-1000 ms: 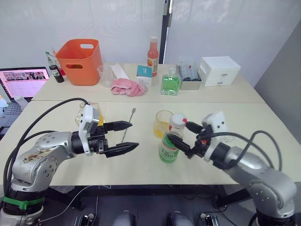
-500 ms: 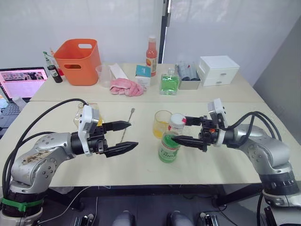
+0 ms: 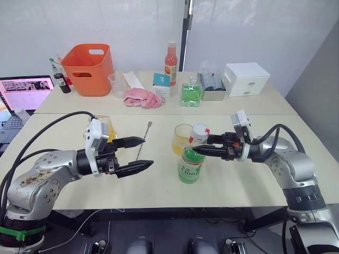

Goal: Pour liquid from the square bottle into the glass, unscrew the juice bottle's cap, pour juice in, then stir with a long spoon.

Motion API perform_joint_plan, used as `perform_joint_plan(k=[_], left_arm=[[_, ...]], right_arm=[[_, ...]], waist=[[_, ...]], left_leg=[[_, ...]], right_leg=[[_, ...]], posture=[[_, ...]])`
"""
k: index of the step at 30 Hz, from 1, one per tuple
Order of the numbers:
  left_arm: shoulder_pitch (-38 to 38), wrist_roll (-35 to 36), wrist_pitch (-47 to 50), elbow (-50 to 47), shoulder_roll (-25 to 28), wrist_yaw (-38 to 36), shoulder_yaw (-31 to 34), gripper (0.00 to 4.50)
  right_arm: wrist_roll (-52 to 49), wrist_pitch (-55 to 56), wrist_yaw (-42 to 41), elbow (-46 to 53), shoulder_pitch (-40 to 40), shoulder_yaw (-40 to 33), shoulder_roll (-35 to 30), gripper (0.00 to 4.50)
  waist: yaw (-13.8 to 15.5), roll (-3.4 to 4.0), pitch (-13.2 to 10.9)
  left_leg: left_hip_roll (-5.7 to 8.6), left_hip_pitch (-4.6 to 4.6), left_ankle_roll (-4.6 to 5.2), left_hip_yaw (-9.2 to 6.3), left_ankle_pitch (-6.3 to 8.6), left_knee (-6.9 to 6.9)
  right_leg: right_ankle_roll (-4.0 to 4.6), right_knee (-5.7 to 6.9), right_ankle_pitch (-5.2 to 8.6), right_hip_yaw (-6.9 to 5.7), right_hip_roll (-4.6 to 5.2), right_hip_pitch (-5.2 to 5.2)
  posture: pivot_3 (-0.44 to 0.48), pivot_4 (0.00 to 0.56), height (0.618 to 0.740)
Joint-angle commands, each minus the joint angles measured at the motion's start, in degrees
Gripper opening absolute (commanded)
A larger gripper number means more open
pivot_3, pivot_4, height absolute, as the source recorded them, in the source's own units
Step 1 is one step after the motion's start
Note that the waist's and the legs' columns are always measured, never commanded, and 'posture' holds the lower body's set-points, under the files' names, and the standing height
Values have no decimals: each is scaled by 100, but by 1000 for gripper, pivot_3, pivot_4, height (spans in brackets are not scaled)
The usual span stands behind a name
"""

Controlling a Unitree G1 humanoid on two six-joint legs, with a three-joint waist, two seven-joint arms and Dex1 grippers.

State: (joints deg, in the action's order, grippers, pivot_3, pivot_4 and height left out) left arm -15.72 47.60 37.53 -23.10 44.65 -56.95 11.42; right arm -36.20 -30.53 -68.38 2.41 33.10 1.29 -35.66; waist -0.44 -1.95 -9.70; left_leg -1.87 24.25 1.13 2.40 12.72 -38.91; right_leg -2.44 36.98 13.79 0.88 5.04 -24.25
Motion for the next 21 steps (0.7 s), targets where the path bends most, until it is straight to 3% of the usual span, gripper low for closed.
perform_joint_plan(k=[1, 10, 15, 21], left_arm=[[-54, 92, -49, -151, 50, -22, 116, 4500], [-136, 29, -91, -96, 26, -96, 2, 4500], [-266, -1, -94, -30, 3, -133, -83, 4500], [-351, -36, -111, 46, 12, -238, -159, 4500]], right_arm=[[-329, -181, 175, 643, -76, -280, 1, 1303], [-270, -831, 1735, 2329, -488, -108, 290, 1282], [-39, -793, 2141, 2509, -635, 126, 462, 1282], [402, -481, 2018, 2289, -786, 448, 346, 1267]], waist=[[-1, 0, 0], [0, 0, 0], [36, 0, 0], [29, 0, 0]], left_leg=[[0, 1, 0, 0, 0, 0], [-1, 2, 0, -3, 0, 0], [4, 2, 0, -1, 0, -2], [3, -1, 0, 2, 0, -2]], right_leg=[[0, 0, 0, 0, 0, -1], [0, 3, 0, 0, 4, -3], [0, 2, 0, -1, 5, -1], [0, 2, 0, 0, 2, 0]], posture=[[0, 150, 715], [0, 150, 715], [0, 150, 715], [0, 150, 715]])
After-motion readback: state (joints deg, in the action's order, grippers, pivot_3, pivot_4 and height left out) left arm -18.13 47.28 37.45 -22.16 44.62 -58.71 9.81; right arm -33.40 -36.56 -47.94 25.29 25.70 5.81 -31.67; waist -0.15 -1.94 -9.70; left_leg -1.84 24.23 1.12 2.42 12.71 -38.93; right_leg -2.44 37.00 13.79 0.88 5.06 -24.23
